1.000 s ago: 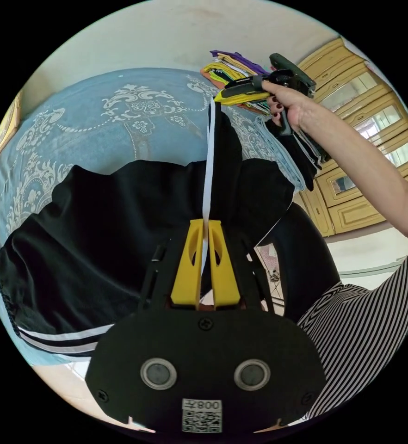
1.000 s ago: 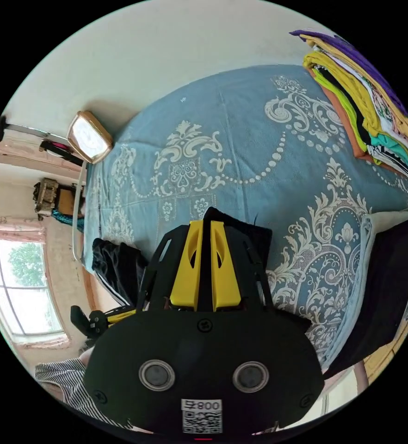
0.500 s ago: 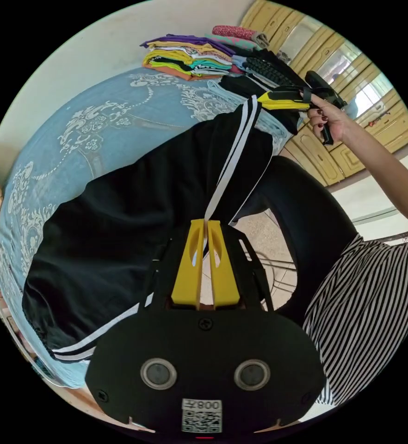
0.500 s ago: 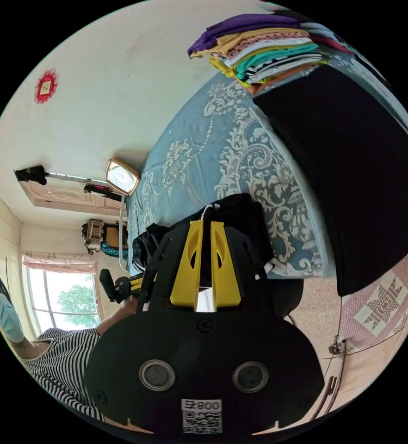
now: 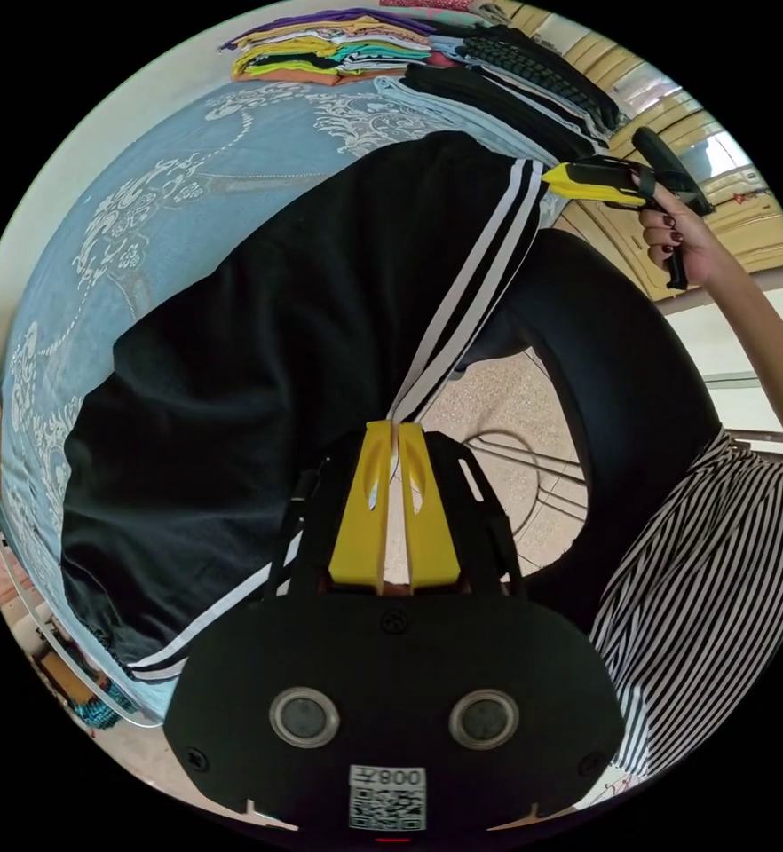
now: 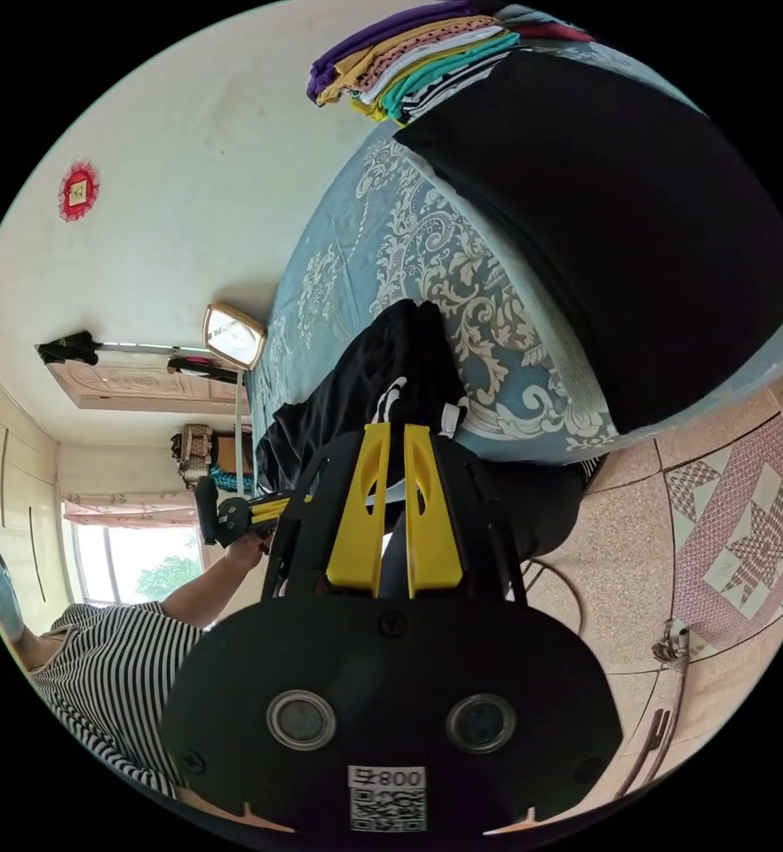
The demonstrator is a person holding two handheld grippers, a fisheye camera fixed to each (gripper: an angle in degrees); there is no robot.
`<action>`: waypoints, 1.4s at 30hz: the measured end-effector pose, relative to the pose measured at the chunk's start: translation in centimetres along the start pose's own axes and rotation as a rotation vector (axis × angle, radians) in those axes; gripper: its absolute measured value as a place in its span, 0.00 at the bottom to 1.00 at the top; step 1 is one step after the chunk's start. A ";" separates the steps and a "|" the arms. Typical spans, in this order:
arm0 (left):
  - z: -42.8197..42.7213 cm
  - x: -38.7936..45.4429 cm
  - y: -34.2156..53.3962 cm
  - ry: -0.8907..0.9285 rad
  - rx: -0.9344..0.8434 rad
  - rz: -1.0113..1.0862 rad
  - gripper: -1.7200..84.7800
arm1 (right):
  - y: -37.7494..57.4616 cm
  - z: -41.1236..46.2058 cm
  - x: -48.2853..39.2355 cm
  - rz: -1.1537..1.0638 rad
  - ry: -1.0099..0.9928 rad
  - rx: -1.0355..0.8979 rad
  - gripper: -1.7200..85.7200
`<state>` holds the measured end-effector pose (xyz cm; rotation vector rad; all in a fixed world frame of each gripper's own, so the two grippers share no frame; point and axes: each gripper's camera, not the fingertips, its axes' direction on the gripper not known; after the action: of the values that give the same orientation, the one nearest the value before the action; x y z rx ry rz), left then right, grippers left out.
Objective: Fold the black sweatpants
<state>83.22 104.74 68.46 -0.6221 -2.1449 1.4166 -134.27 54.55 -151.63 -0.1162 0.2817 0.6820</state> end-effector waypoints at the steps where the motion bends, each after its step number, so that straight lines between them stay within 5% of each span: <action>1: -0.3 0.0 -0.3 0.002 -0.005 0.000 0.03 | 0.8 -0.6 0.8 0.008 -0.001 0.005 0.05; 16: -8.9 -1.0 -5.7 0.052 -0.025 -0.053 0.04 | 6.8 -5.6 7.6 0.046 -0.092 0.027 0.06; 28: -15.4 -0.2 -13.7 0.112 0.017 0.141 0.06 | 10.5 -9.8 6.9 0.027 -0.087 0.135 0.11; 34: -15.9 -2.0 -21.3 0.113 0.117 0.186 0.10 | 11.1 -9.9 5.0 0.008 -0.046 0.136 0.13; 42: -10.2 -4.2 -34.7 0.135 -0.005 0.222 0.13 | 10.2 -8.1 2.9 -0.001 -0.009 0.096 0.14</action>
<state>89.24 97.01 103.54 -0.9550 -2.0240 1.4370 -140.43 62.58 -160.40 -0.0213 0.3056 0.6668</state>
